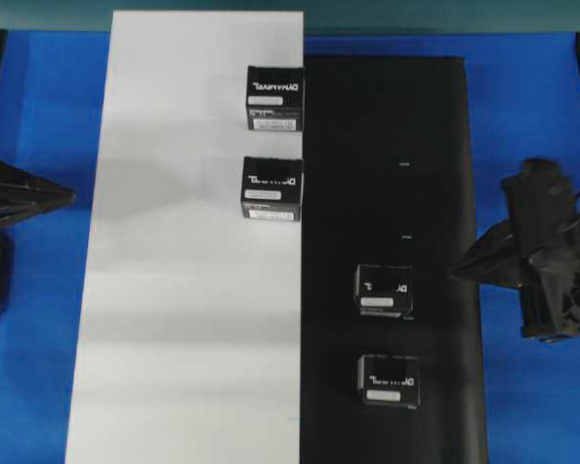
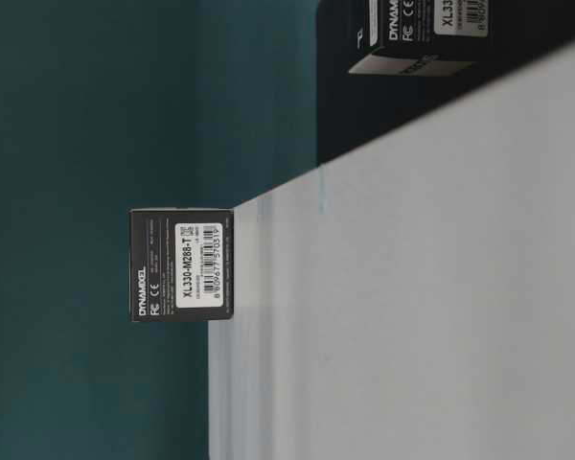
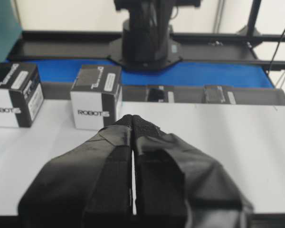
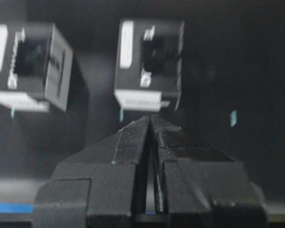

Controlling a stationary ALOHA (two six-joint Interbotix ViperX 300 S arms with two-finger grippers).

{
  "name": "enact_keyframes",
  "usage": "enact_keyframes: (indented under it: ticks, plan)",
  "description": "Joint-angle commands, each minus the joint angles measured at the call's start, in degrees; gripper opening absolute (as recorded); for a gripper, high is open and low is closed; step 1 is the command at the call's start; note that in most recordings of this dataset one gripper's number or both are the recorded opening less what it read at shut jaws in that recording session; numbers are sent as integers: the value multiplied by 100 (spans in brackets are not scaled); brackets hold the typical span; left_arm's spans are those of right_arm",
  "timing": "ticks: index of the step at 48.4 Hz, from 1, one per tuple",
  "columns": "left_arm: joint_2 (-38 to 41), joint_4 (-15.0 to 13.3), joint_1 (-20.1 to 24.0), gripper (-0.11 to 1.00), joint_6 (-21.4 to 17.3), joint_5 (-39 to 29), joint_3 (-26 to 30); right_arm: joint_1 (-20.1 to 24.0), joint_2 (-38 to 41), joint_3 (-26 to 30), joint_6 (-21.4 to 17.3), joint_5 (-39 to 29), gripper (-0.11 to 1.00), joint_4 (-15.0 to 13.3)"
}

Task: Place the box from the black base onto the white base.
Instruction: 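Move the right gripper over the upper box on the black base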

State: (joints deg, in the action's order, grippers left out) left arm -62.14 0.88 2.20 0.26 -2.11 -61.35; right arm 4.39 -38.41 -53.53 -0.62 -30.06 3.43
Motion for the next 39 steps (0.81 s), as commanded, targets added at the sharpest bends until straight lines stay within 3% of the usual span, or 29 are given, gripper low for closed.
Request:
enact_keyframes:
  ticks: [1,8,13,15,24,28,39]
  plan:
    - [26,9,9,-3,0,18,167,53,185,35,0,-26,7,0]
    - [26,18,9,-3,9,18,167,88,360,-18,9,26,11,0]
    - [35,18,9,-3,9,18,167,79,404,-79,-26,211,20,0]
    - [35,9,18,-3,0,18,167,79,422,-132,-62,343,28,0]
    - [26,18,26,-3,18,0,167,79,519,-483,-457,1028,80,26]
    - [26,18,26,-3,26,0,167,79,563,-571,-554,1318,96,26]
    - [26,9,26,-3,44,-26,167,79,598,-914,-624,2320,100,26]
